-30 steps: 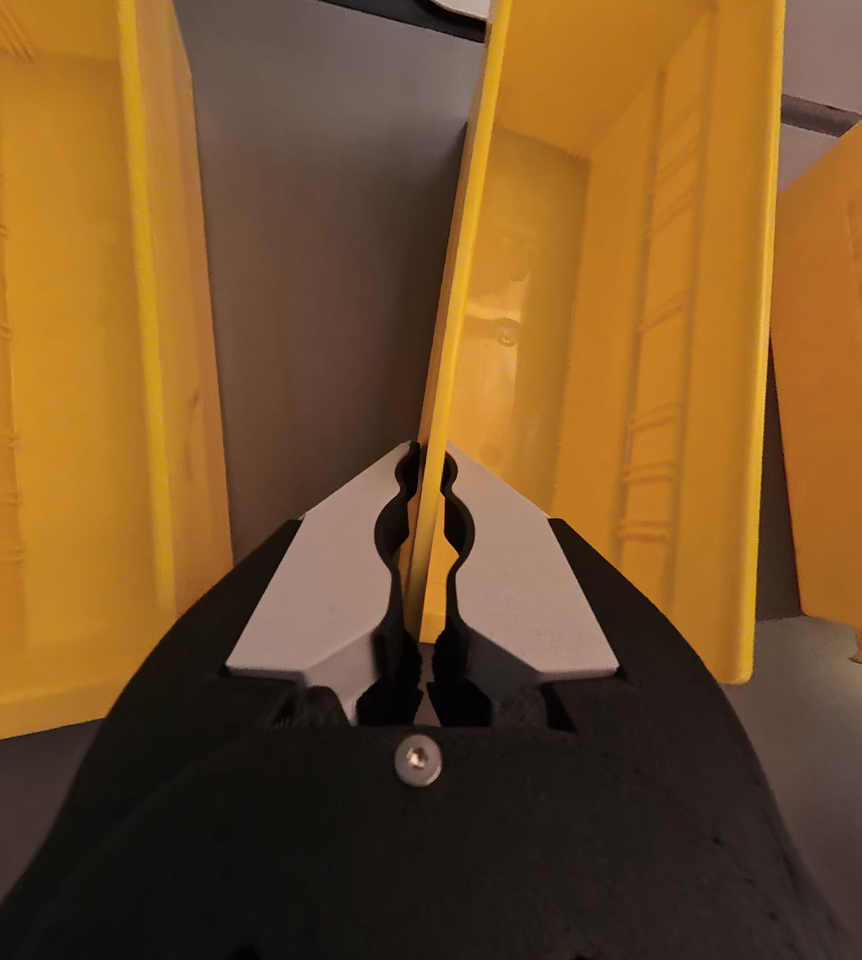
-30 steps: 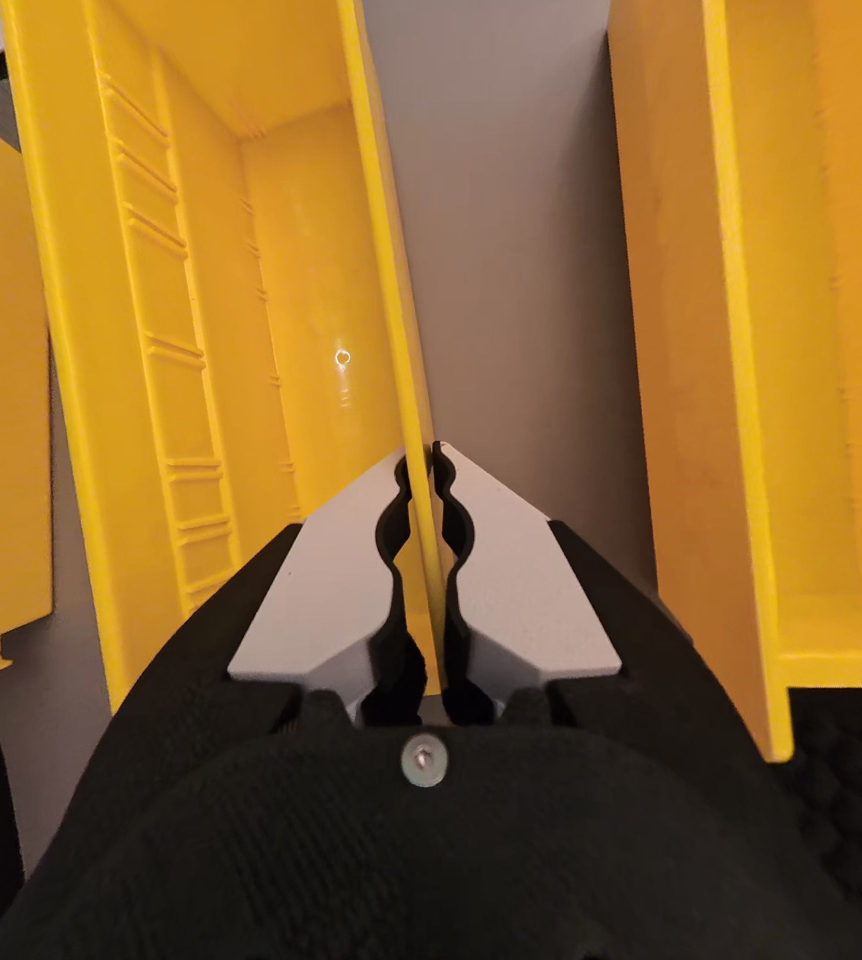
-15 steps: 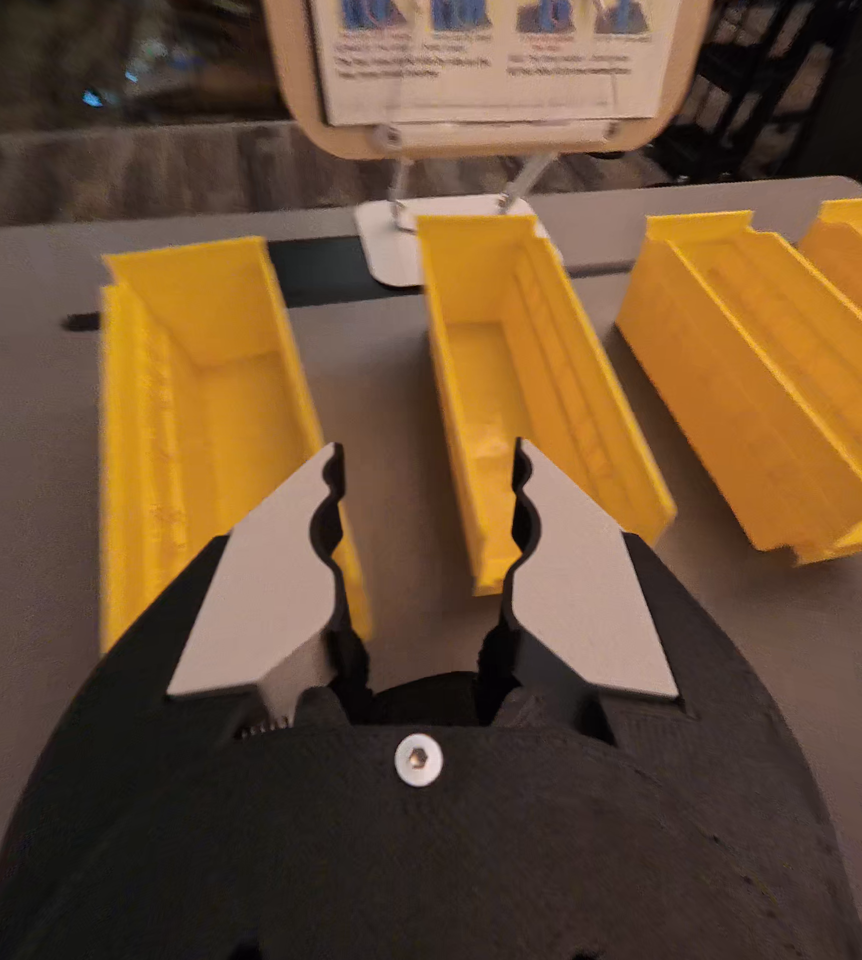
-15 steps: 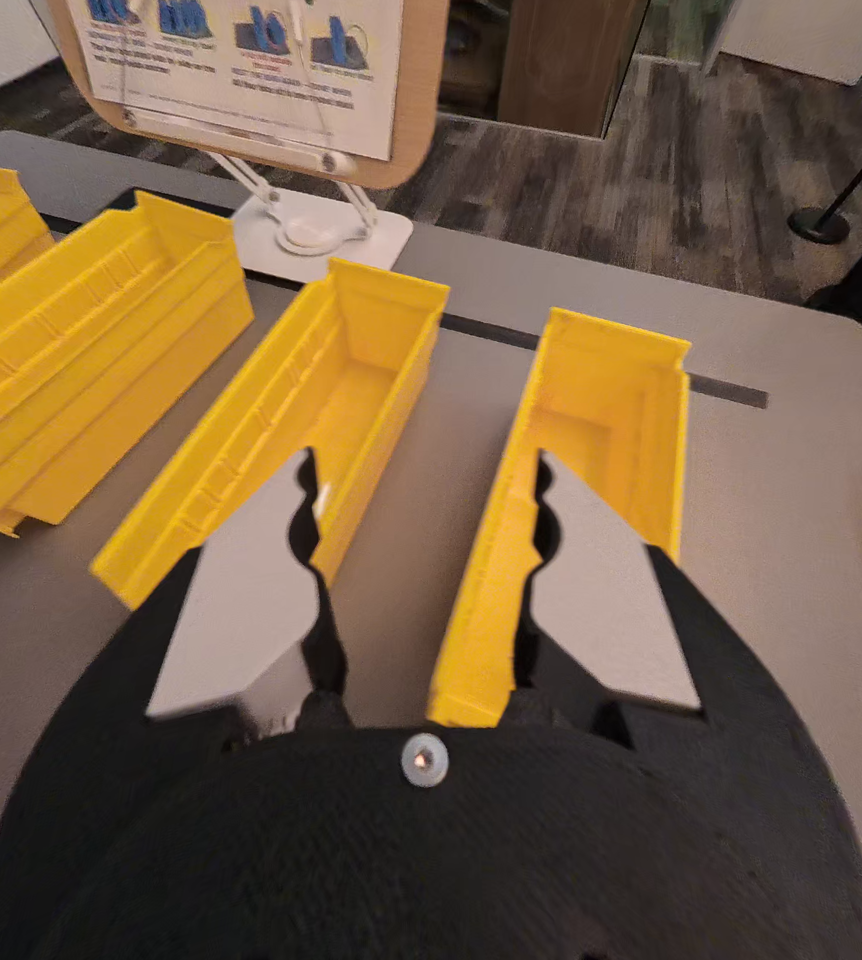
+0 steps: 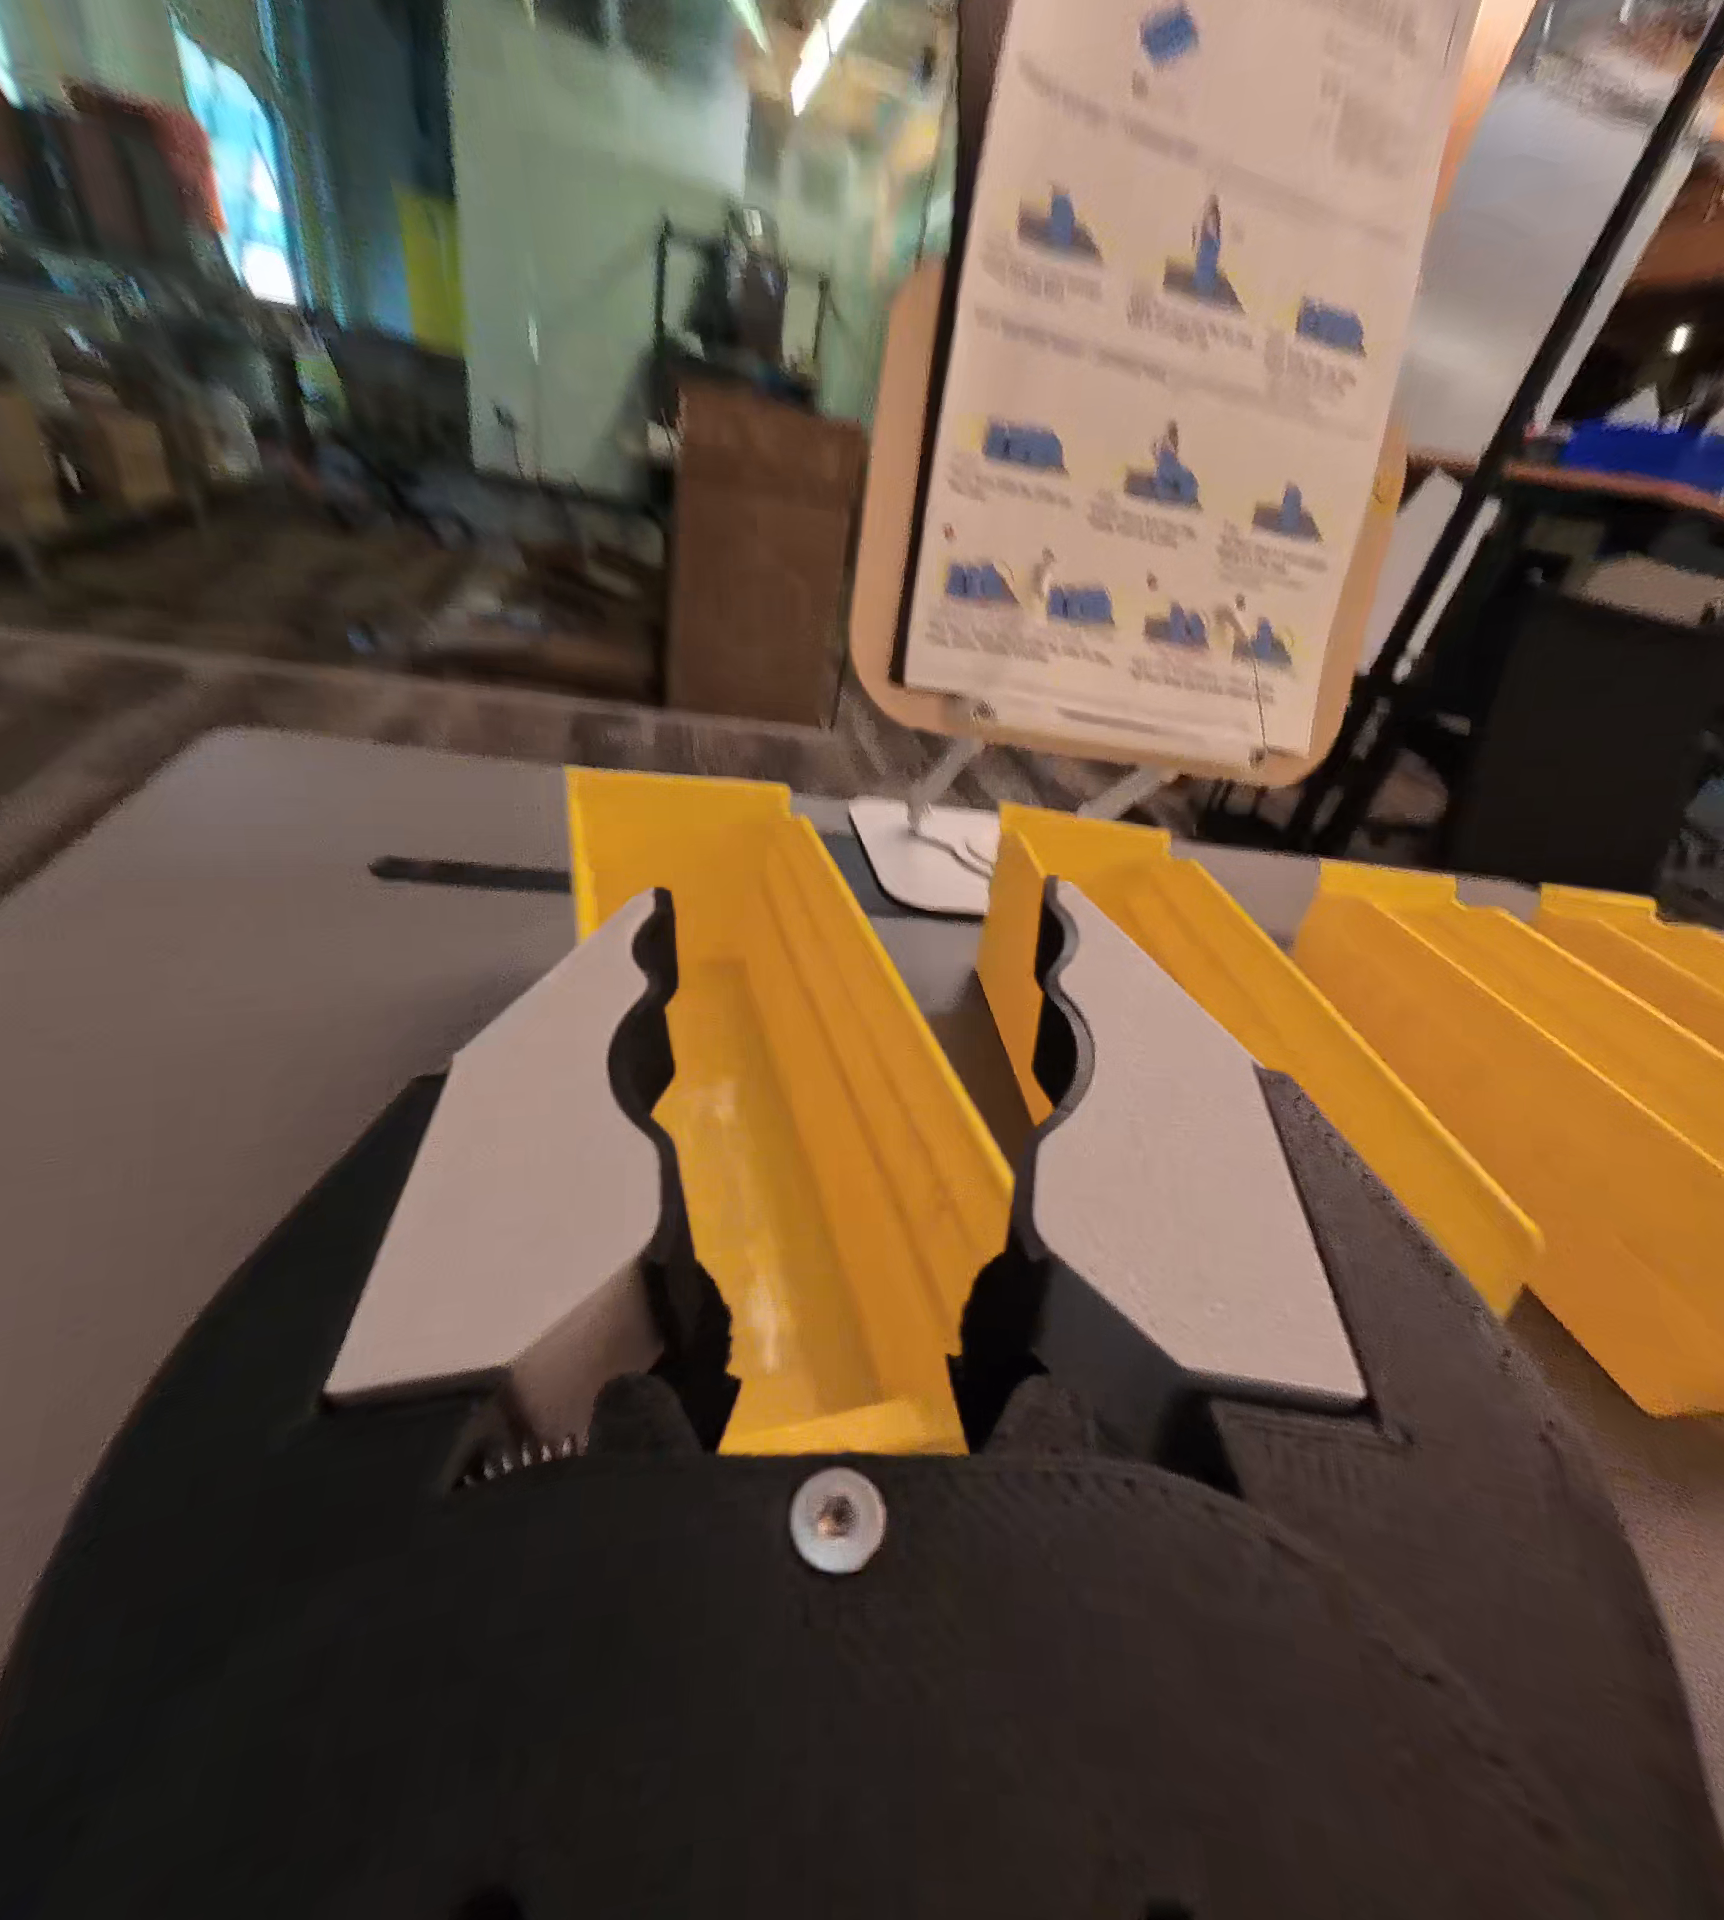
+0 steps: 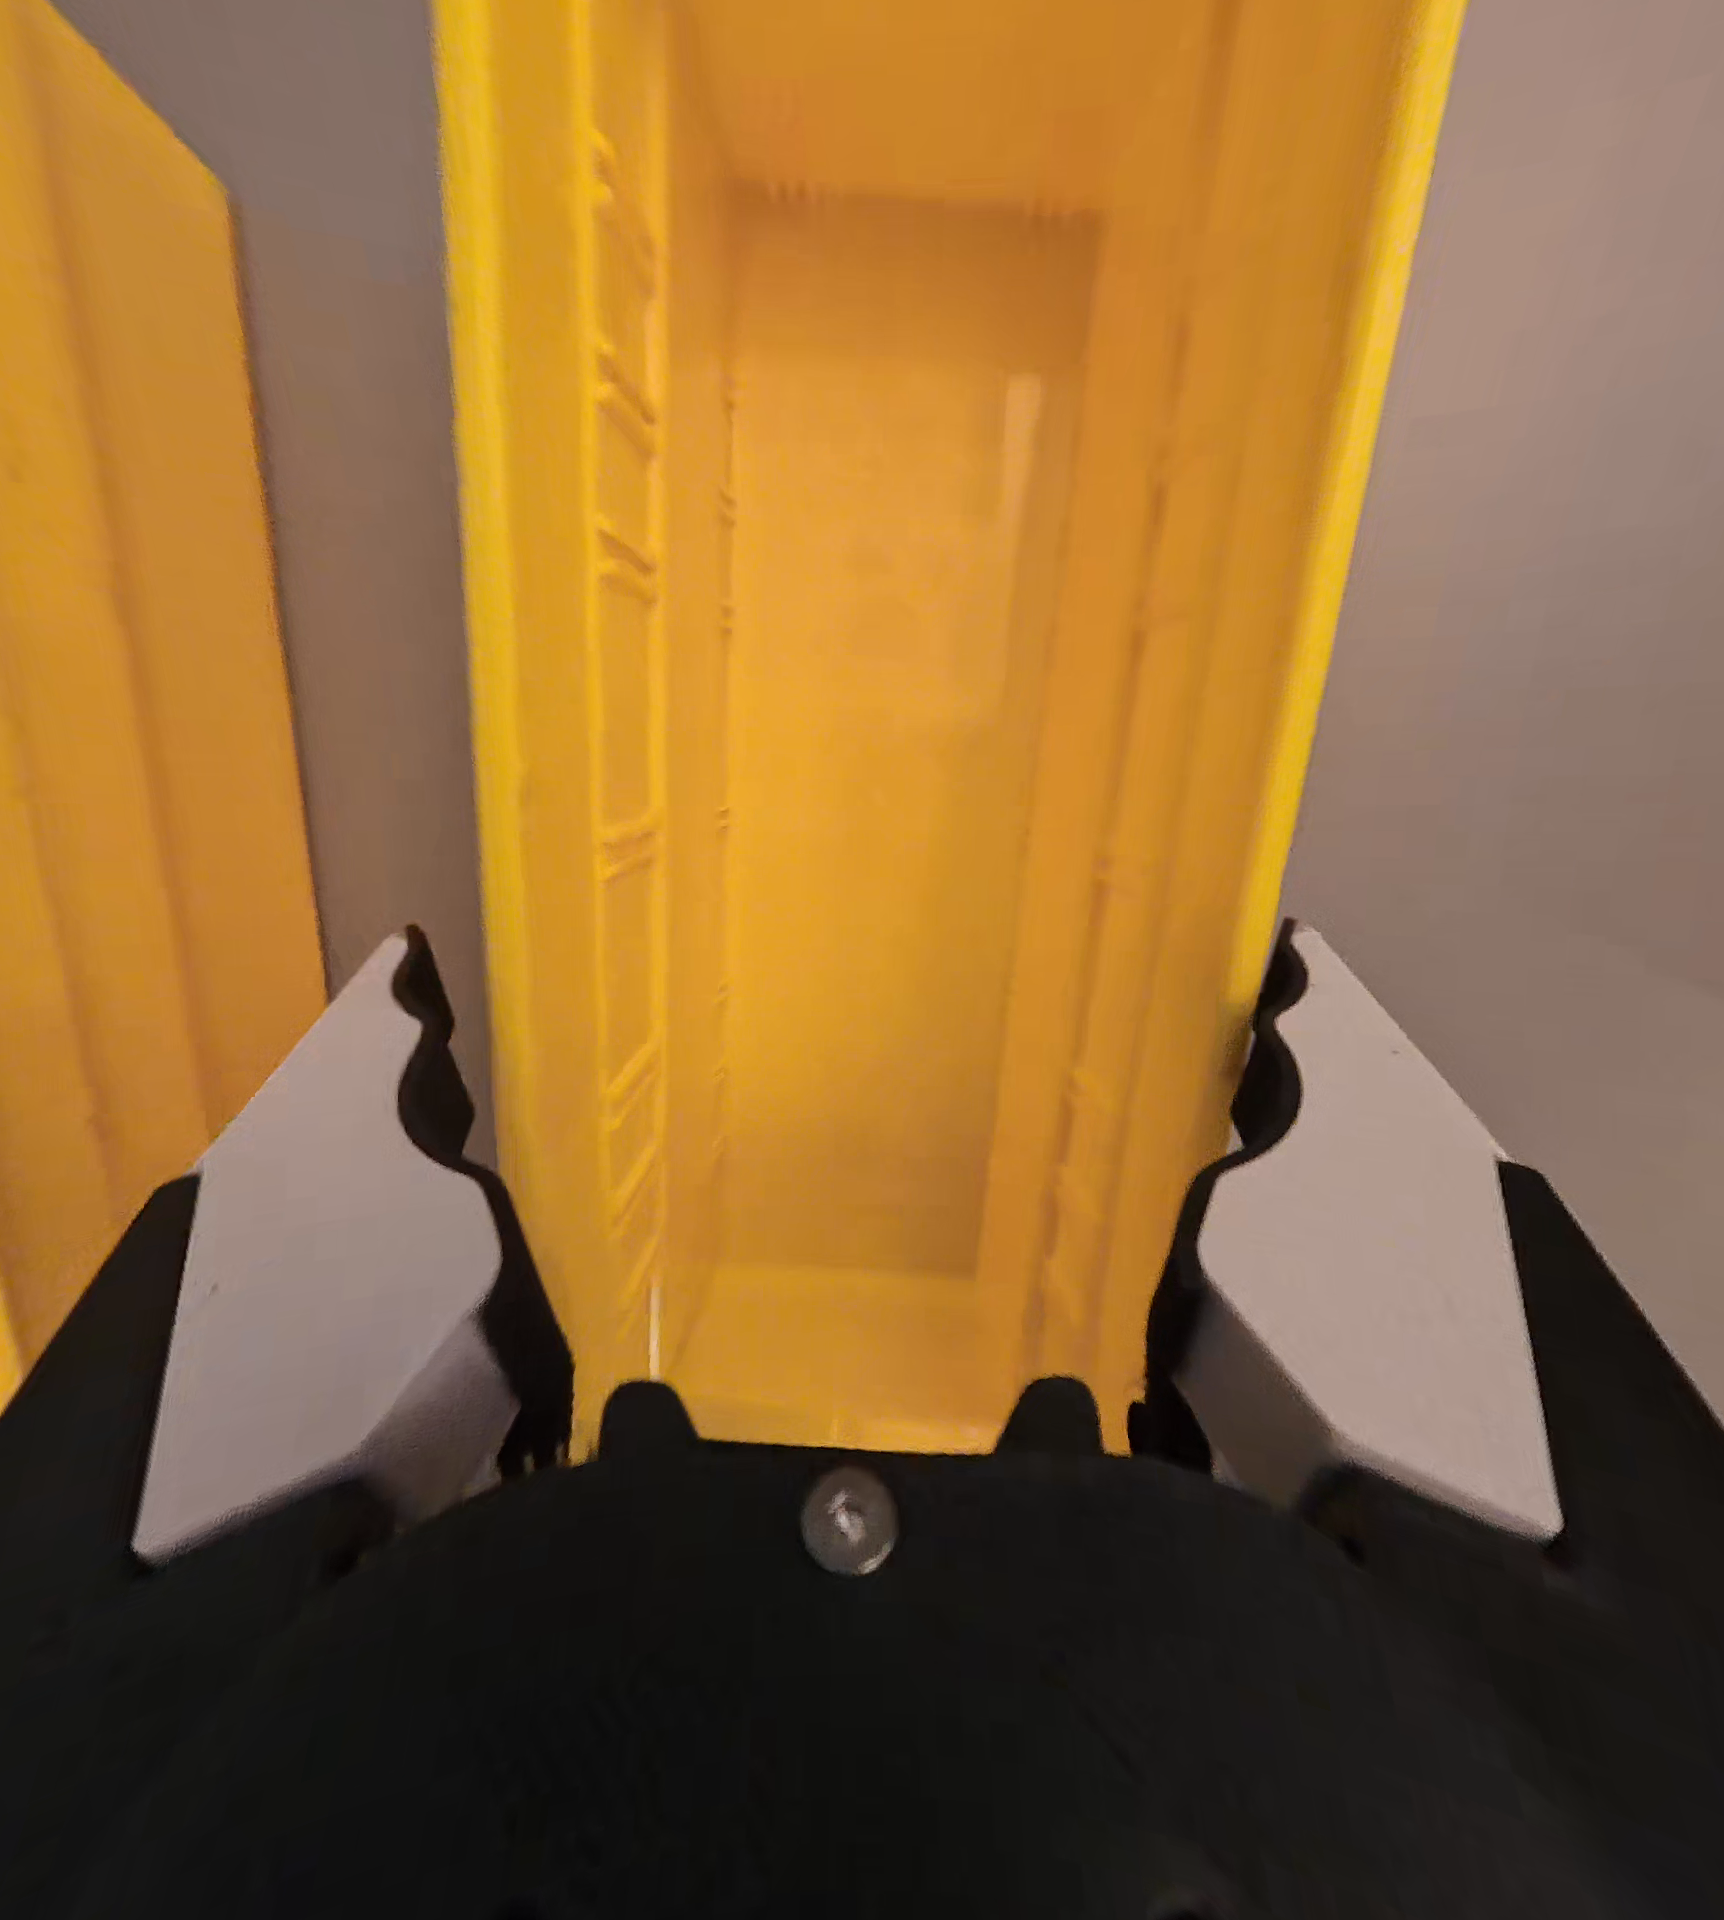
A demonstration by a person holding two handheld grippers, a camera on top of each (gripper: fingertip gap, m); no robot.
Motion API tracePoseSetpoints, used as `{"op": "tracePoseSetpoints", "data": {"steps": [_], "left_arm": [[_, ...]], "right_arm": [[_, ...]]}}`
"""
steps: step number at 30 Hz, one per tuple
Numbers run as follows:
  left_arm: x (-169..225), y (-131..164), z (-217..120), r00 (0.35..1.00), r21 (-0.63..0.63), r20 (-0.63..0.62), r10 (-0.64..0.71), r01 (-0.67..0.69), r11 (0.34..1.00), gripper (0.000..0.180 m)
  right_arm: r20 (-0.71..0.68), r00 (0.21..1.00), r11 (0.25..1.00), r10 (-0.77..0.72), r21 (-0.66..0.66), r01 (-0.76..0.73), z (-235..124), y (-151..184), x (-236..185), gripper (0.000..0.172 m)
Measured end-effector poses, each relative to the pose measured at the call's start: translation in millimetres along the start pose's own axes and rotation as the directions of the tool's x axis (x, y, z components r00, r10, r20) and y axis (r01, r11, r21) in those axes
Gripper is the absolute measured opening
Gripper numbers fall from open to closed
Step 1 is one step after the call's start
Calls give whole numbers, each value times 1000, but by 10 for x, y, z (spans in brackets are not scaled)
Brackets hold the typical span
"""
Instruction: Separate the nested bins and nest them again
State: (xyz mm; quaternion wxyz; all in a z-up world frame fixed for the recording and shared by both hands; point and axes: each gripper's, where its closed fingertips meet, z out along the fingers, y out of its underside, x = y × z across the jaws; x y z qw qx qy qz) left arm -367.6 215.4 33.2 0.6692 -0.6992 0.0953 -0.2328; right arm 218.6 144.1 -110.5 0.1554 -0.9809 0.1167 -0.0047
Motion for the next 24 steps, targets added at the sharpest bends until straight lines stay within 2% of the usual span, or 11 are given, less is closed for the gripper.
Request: {"op": "tracePoseSetpoints", "data": {"steps": [2,5,7,10,16,20,24], "left_arm": [[-140,-29,-100,999,90,-2,-34,34,995,72],[-294,84,-145,992,104,-1,-128,127,986,82],[-285,145,-153,989,81,-17,-149,149,985,82],[-184,119,-199,991,63,-37,-128,131,989,80],[44,28,-259,996,-8,-69,-52,52,999,78],[123,105,-180,998,-132,-62,-29,21,991,82],[262,154,-114,993,-182,-96,-62,44,982,83]], "right_arm": [[-7,1000,999,27,-34,-27,62,20,42,152],[-13,1000,999,25,-47,-25,44,-6,41,139],[0,1000,997,30,-65,-30,8,18,26,125],[29,999,994,44,-101,-41,-27,73,15,115],[122,983,983,138,-135,-122,-226,82,2,111],[158,976,983,152,-127,-133,-534,10,-31,110],[167,977,989,133,-82,-121,-883,-103,-181,110]]}}
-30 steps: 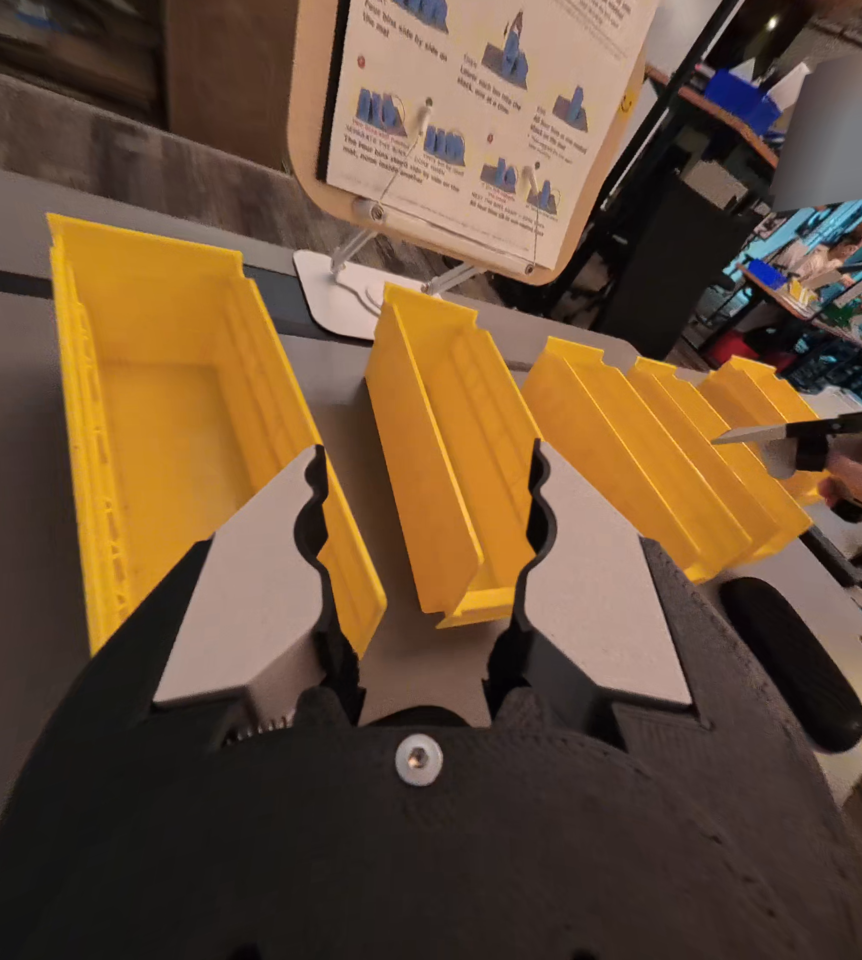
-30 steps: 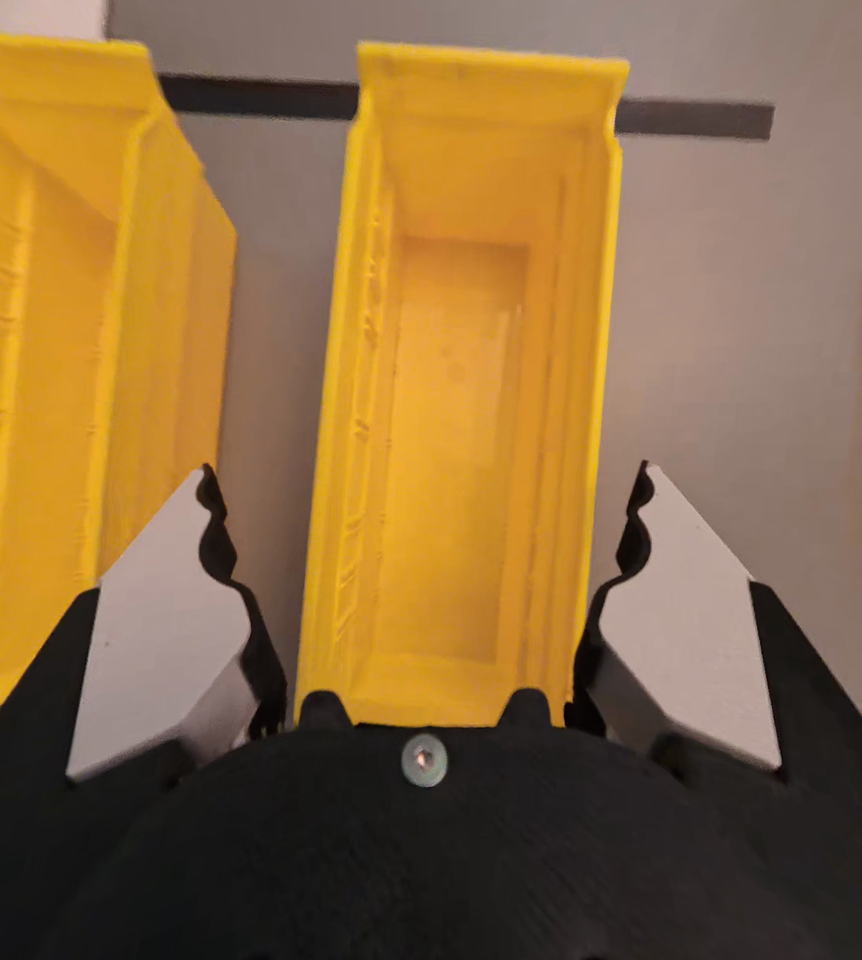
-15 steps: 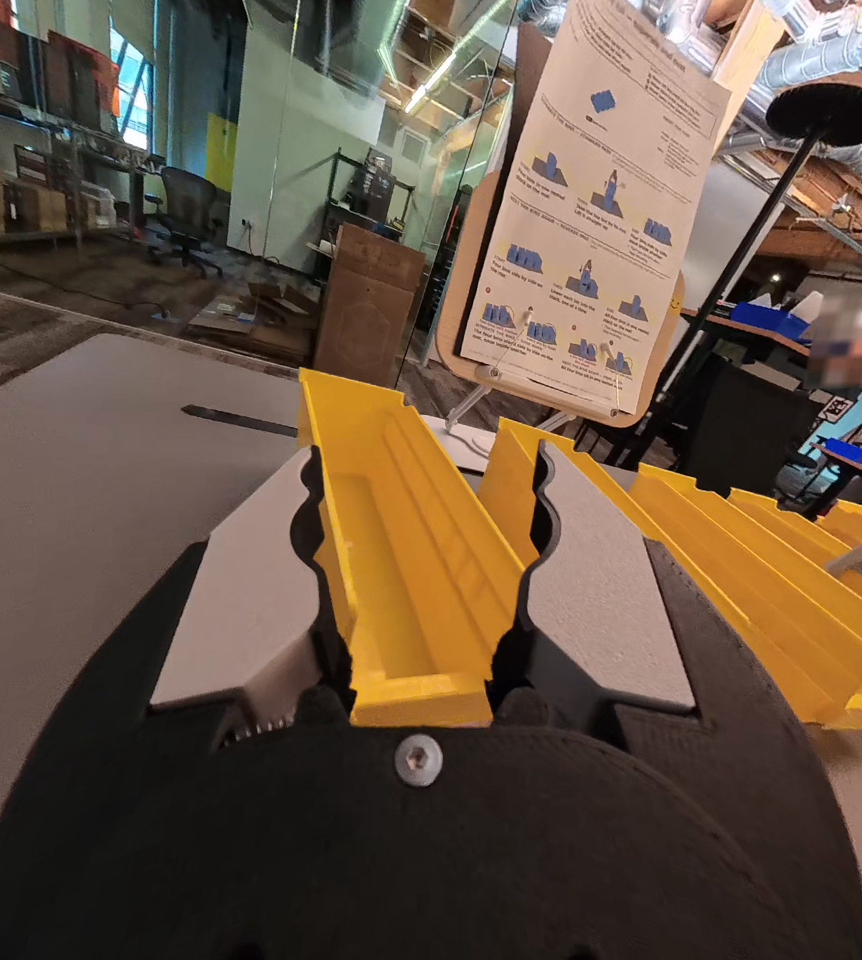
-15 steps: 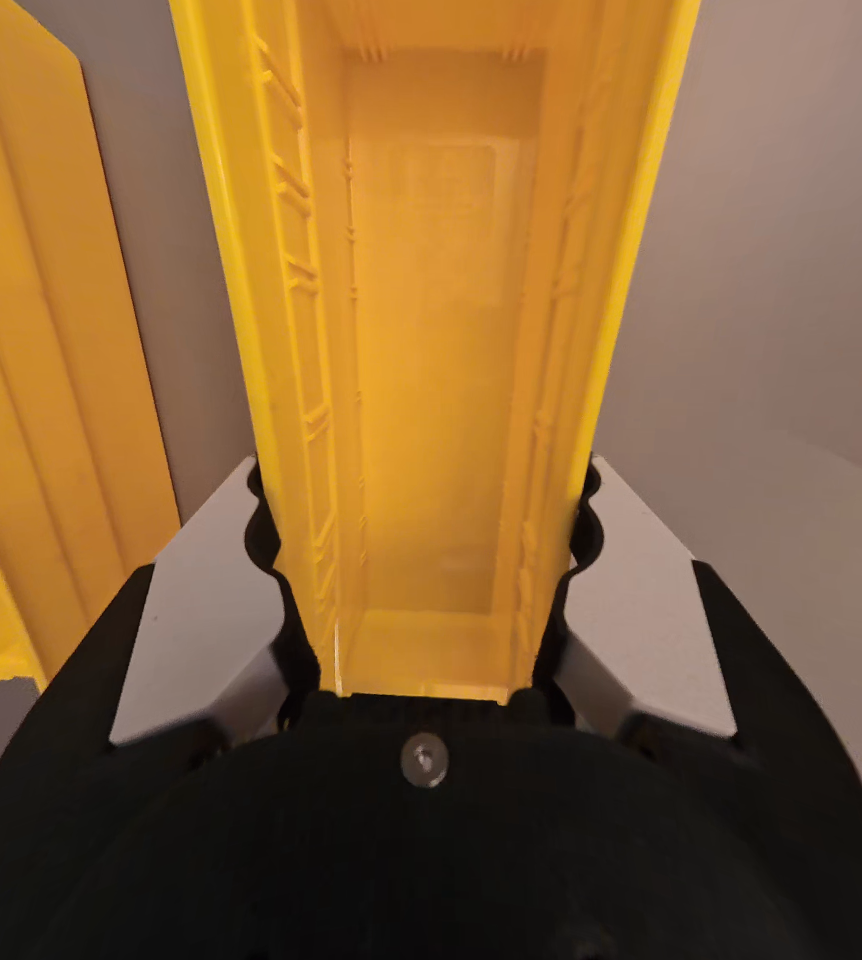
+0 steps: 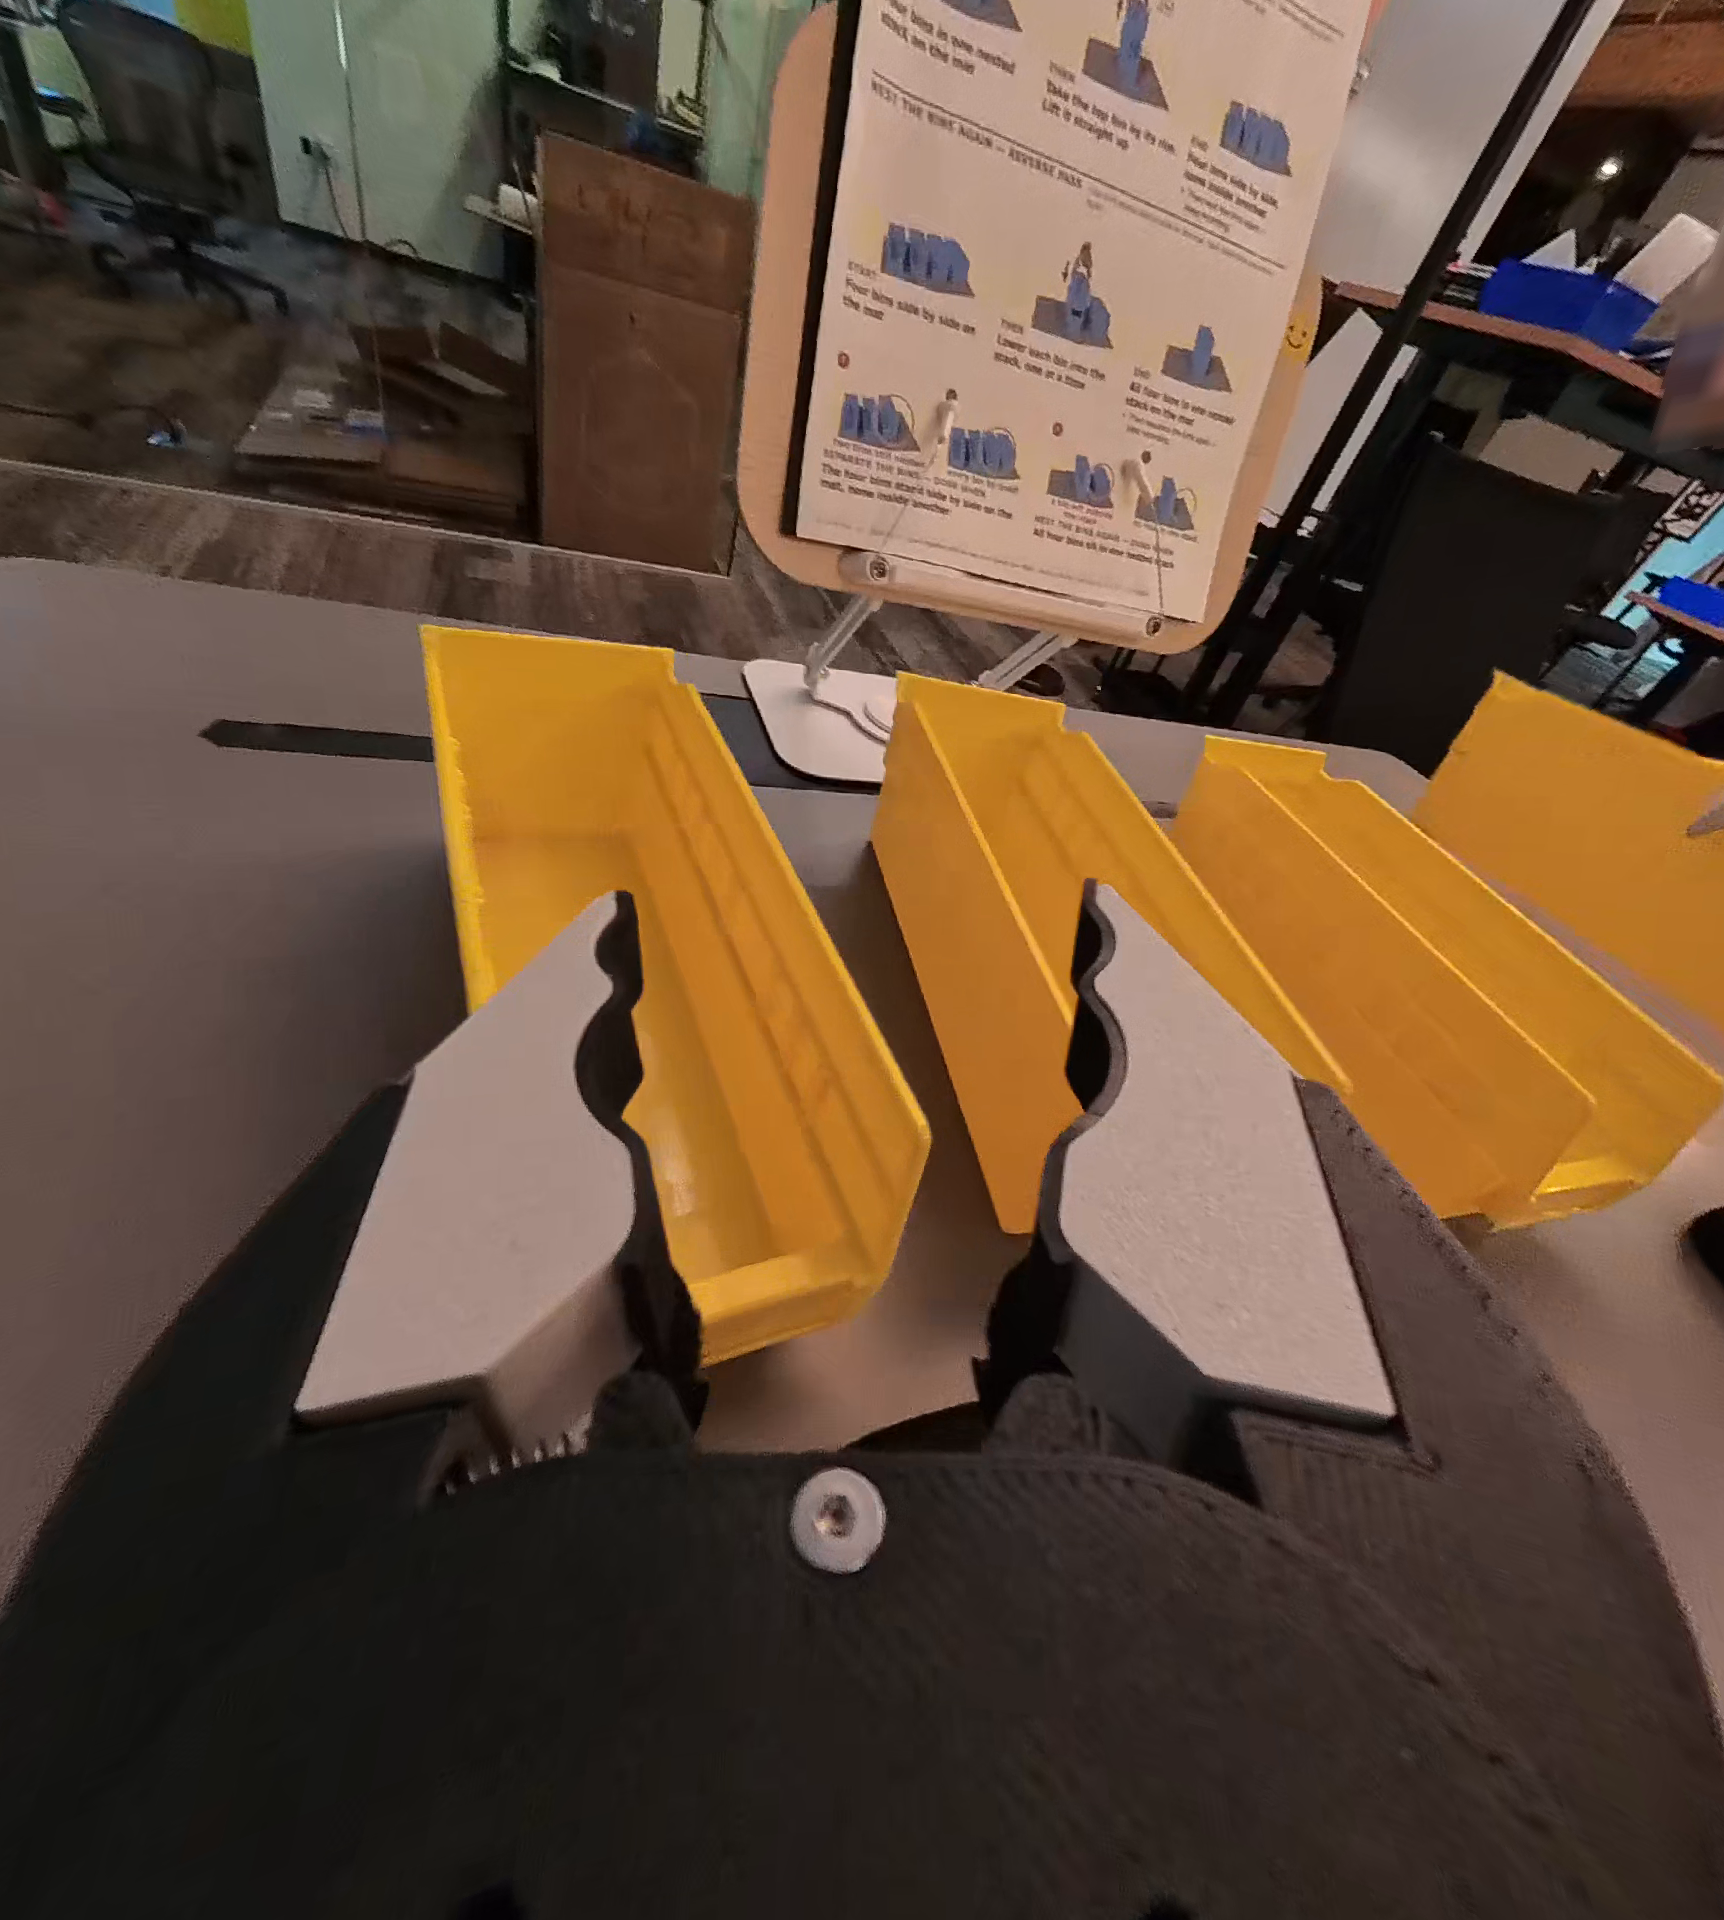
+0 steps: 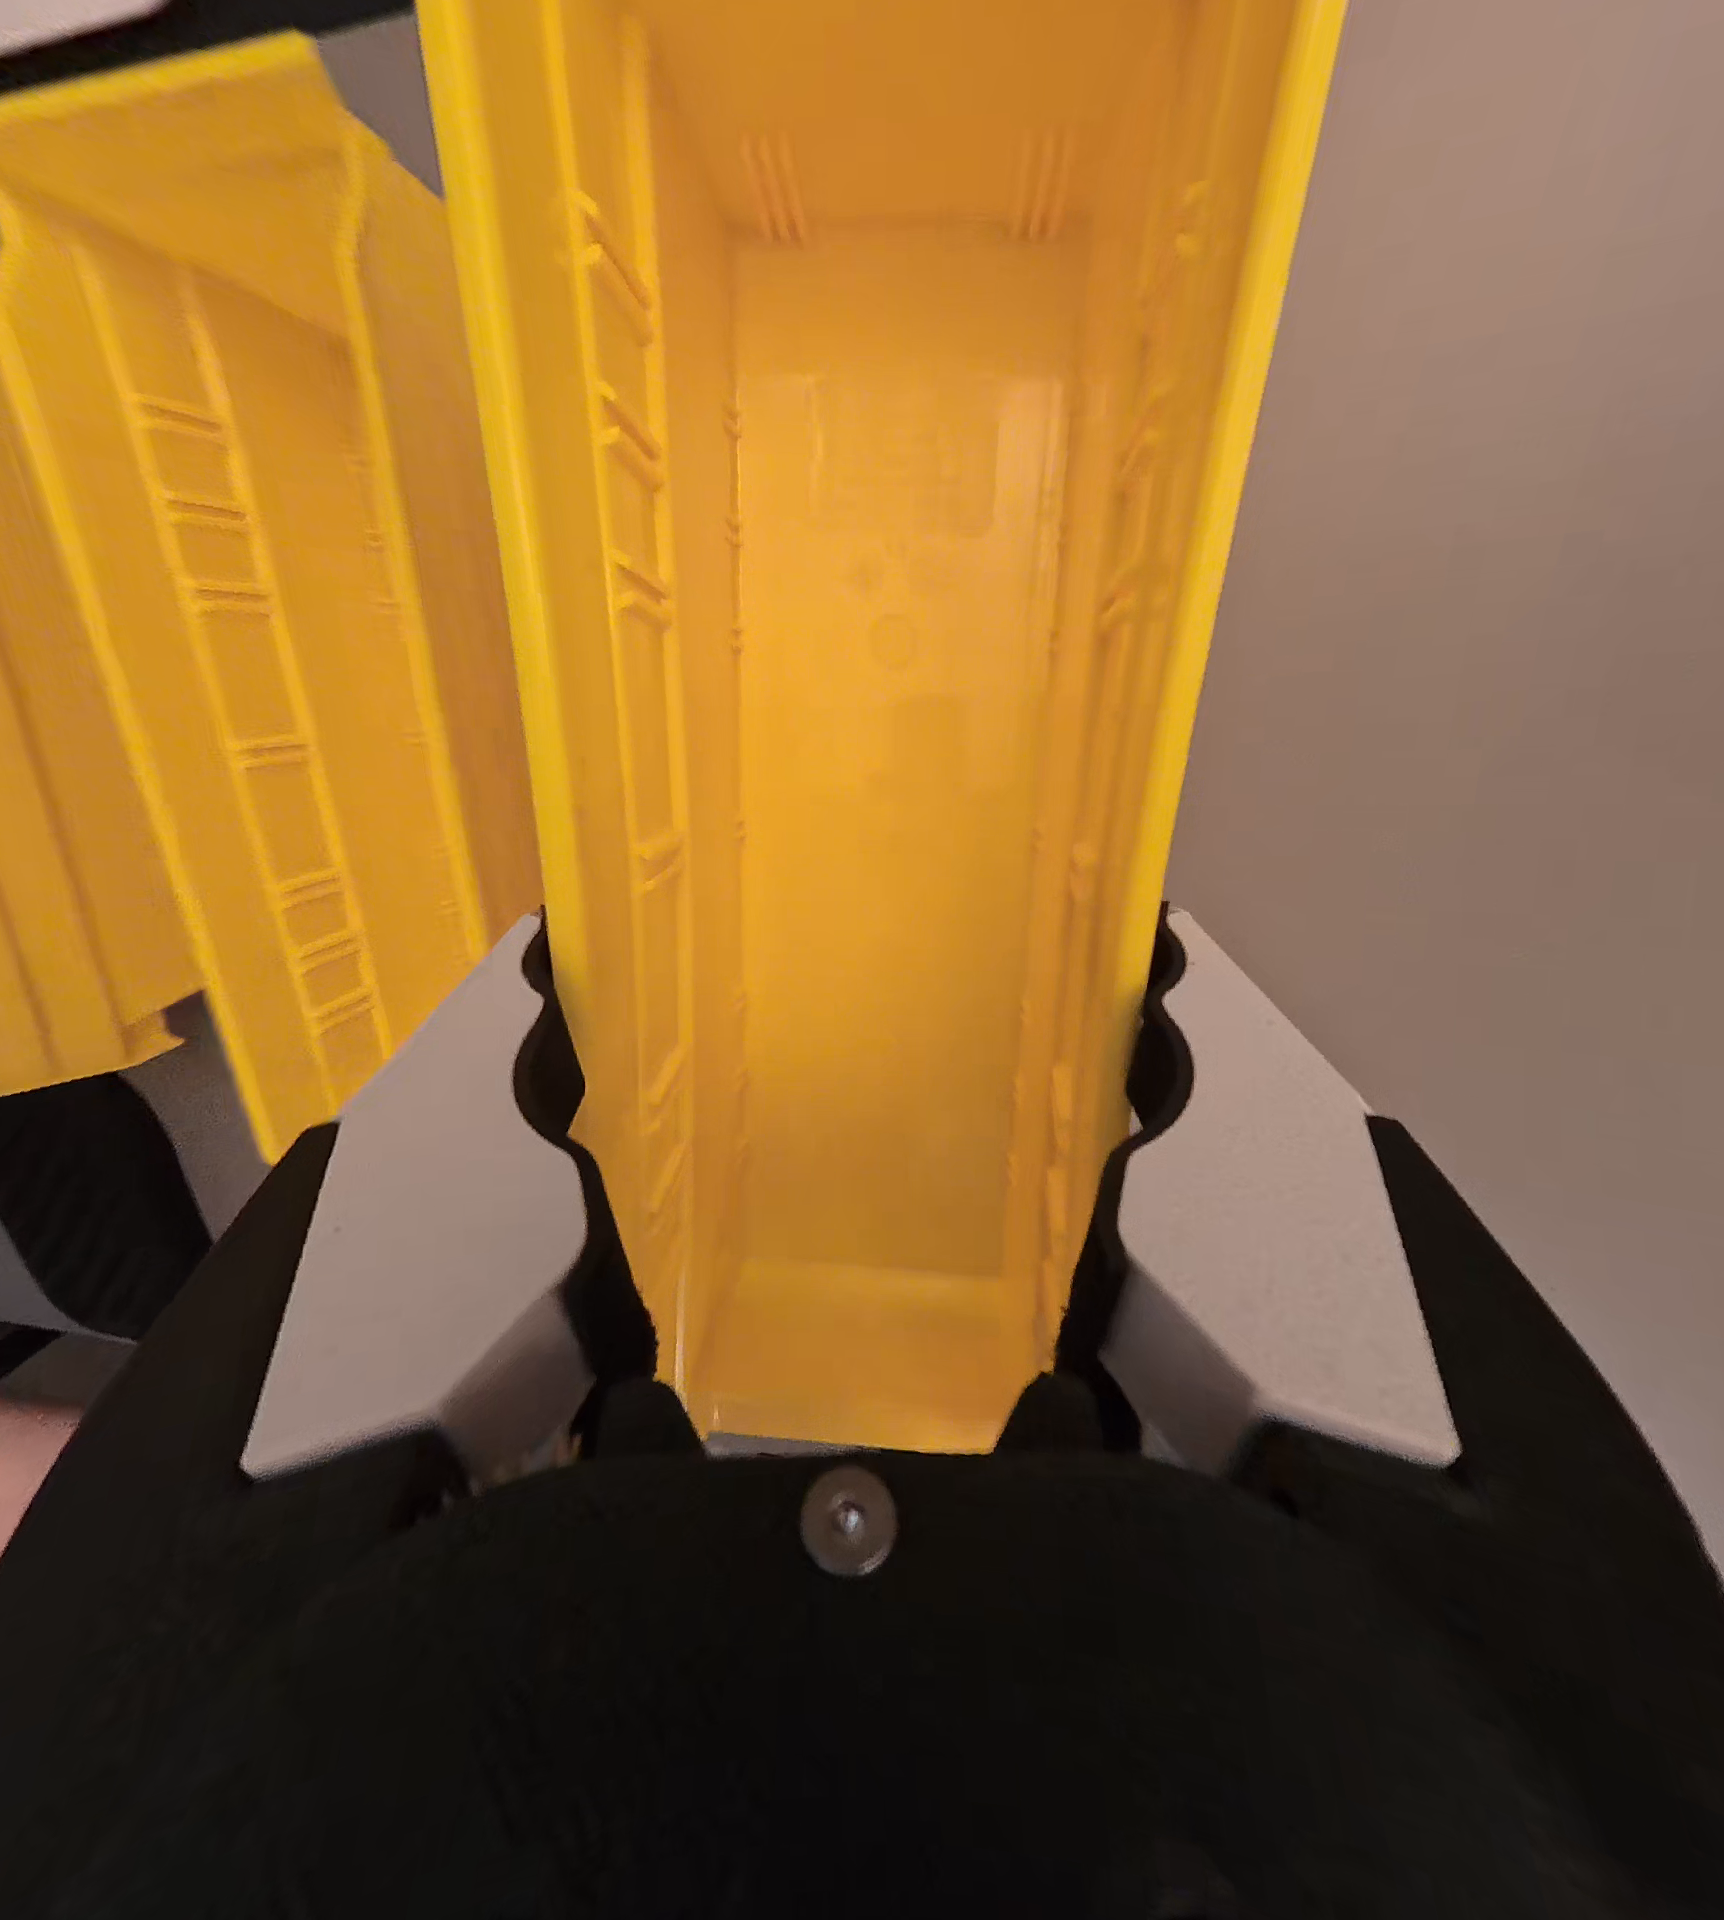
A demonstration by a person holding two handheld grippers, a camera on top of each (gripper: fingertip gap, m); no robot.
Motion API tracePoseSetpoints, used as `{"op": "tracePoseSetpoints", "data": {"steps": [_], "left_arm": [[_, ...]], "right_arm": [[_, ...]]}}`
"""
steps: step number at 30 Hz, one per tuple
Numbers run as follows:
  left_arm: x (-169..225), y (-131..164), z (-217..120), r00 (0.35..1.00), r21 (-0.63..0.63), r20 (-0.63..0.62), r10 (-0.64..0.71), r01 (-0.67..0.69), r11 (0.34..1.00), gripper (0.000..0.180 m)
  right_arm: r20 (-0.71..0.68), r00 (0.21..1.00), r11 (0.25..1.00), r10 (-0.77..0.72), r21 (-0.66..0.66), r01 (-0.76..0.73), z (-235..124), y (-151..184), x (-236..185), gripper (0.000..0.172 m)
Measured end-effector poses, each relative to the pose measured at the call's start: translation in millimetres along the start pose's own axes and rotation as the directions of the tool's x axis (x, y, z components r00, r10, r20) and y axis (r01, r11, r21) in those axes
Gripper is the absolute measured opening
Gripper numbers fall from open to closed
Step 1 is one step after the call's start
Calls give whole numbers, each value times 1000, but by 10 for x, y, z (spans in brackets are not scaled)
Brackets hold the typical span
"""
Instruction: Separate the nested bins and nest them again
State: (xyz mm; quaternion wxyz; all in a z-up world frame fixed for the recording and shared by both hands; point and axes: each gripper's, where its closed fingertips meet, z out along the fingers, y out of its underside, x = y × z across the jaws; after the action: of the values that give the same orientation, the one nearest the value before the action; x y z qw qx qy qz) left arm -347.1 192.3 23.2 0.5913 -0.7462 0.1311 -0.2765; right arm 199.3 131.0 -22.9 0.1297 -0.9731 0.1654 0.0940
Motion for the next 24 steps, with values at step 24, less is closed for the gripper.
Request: {"op": "tracePoseSetpoints", "data": {"steps": [24], "left_arm": [[666,174,66,991,-85,-134,17,-28,996,80]], "right_arm": [[-45,995,993,-94,65,96,446,67,-1635,117]]}}
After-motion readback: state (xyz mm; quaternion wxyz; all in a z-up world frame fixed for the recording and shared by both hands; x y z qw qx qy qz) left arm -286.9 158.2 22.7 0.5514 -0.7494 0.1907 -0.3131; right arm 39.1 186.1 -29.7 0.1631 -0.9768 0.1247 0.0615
